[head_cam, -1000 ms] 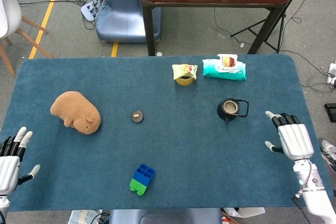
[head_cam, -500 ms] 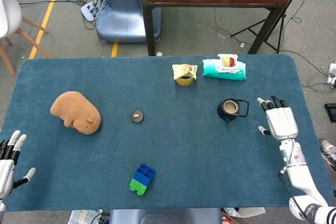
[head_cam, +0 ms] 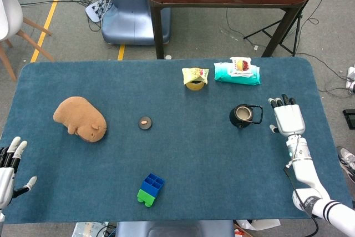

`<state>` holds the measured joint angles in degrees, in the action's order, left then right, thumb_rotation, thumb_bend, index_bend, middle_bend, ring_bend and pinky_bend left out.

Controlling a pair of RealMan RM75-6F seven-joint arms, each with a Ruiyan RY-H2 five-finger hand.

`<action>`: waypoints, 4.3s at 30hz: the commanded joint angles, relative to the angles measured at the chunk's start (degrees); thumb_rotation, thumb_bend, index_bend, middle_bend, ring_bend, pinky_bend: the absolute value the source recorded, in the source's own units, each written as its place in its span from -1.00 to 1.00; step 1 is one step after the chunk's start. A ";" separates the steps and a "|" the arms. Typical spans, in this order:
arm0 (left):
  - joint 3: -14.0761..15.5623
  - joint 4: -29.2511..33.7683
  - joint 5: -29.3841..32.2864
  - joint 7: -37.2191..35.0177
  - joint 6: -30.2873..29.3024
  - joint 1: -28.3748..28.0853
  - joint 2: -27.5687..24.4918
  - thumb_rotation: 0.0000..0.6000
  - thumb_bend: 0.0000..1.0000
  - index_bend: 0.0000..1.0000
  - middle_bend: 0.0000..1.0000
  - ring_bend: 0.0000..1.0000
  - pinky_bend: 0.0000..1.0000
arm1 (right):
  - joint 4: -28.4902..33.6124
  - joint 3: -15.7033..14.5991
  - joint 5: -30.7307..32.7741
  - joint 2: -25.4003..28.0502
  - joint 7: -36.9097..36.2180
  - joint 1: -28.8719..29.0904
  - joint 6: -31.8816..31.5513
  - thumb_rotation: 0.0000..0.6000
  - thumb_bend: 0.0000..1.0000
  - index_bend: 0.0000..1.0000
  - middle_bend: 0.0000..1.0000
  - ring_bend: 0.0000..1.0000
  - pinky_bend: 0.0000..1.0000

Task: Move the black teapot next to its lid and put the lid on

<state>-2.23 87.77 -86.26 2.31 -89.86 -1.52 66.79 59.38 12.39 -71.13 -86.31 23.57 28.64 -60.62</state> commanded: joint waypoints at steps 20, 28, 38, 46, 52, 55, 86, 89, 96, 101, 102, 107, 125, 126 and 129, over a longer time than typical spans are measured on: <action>-0.03 0.12 -0.03 0.28 -0.16 0.31 -0.06 1.00 -0.58 -1.00 -0.99 -0.89 -0.93 | -20.69 -2.43 -5.70 -13.25 -3.66 8.67 1.85 1.00 -0.84 -0.52 -0.43 -0.72 -0.53; 0.11 -0.29 0.29 -0.17 -0.16 0.70 -0.15 1.00 -0.58 -1.00 -0.99 -0.88 -0.93 | -17.36 -2.44 -7.93 -11.95 -5.22 9.16 -2.28 1.00 -0.71 -0.52 -0.43 -0.72 -0.53; 0.25 -0.65 -0.50 -0.47 0.14 0.35 -0.06 1.00 -0.58 -1.00 -0.99 -0.88 -0.93 | -8.90 -1.69 -8.75 -8.53 -1.35 11.46 -2.05 1.00 -0.31 -0.28 -0.41 -0.72 -0.53; 0.40 -1.24 -0.04 -1.11 -0.29 1.03 0.11 1.00 -0.58 -1.00 -0.99 -0.88 -0.93 | -7.32 -1.15 -7.11 -8.56 0.91 12.42 -0.11 1.00 -0.21 0.14 -0.35 -0.72 -0.53; 0.36 -1.40 -0.20 -1.29 -0.43 1.08 0.15 1.00 -0.58 -1.00 -0.99 -0.88 -0.93 | -8.01 -1.59 -6.65 -8.97 1.73 12.86 1.13 1.00 -0.21 0.23 -0.33 -0.72 -0.53; 0.38 -1.39 -0.33 -1.25 -0.33 1.01 0.21 1.00 -0.58 -1.00 -0.99 -0.88 -0.93 | -8.32 -1.60 -6.33 -9.23 1.89 13.09 1.62 1.00 -0.21 0.25 -0.31 -0.72 -0.53; 0.86 -1.54 -1.00 -1.89 -1.90 2.25 -0.02 1.00 -0.58 -1.00 -0.99 -0.88 -0.93 | 4.84 7.80 5.18 -12.18 15.26 25.78 6.77 1.00 -0.18 0.32 -0.26 -0.69 -0.53; 0.97 -1.72 -1.32 -1.97 -2.14 2.36 0.06 1.00 -0.58 -1.00 -0.99 -0.88 -0.93 | 3.37 8.82 7.09 -13.86 17.32 27.91 7.42 1.00 -0.18 0.32 -0.26 -0.69 -0.53; 0.83 -2.01 -1.55 -2.36 -2.46 2.45 -0.09 1.00 -0.58 -1.00 -0.99 -0.88 -0.93 | -0.83 10.67 10.93 -18.45 22.15 33.54 8.35 1.00 -0.18 0.32 -0.26 -0.69 -0.53; 0.79 -2.42 -1.61 -2.79 -2.52 2.49 0.06 1.00 -0.58 -1.00 -0.99 -0.88 -0.93 | -4.67 12.35 13.74 -21.95 23.51 37.02 8.70 1.00 -0.18 0.32 -0.25 -0.69 -0.53; 0.76 -2.55 -1.62 -2.90 -2.59 2.52 0.08 1.00 -0.58 -1.00 -0.99 -0.88 -0.93 | -5.97 12.69 14.57 -22.84 23.96 37.82 8.87 1.00 -0.18 0.32 -0.25 -0.69 -0.53; 0.84 -3.13 -1.79 -3.52 -3.07 2.85 0.11 1.00 -0.58 -1.00 -0.99 -0.88 -0.93 | -10.22 12.78 16.33 -25.76 25.55 40.52 9.50 1.00 -0.18 0.32 -0.25 -0.69 -0.53; 1.12 -4.68 -1.17 -4.86 -3.85 4.24 0.89 1.00 -0.58 -1.00 -0.99 -0.88 -0.93 | -22.07 12.23 17.95 -32.59 26.33 45.58 11.56 1.00 -0.18 0.32 -0.25 -0.69 -0.53; 1.11 -4.77 -1.12 -4.97 -3.84 4.29 0.93 1.00 -0.58 -1.00 -0.99 -0.88 -0.93 | -22.60 12.01 17.86 -32.77 26.36 45.67 11.88 1.00 -0.18 0.32 -0.25 -0.69 -0.53; 1.13 -4.98 -1.08 -5.08 -3.68 4.32 1.03 1.00 -0.58 -1.00 -0.99 -0.88 -0.93 | -23.64 12.09 17.96 -33.32 25.76 45.81 12.20 1.00 -0.18 0.32 -0.25 -0.69 -0.53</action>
<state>-1.11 82.79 -87.34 -2.76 -93.54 2.80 67.81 35.92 24.44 -53.25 -119.46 49.49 74.35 -48.57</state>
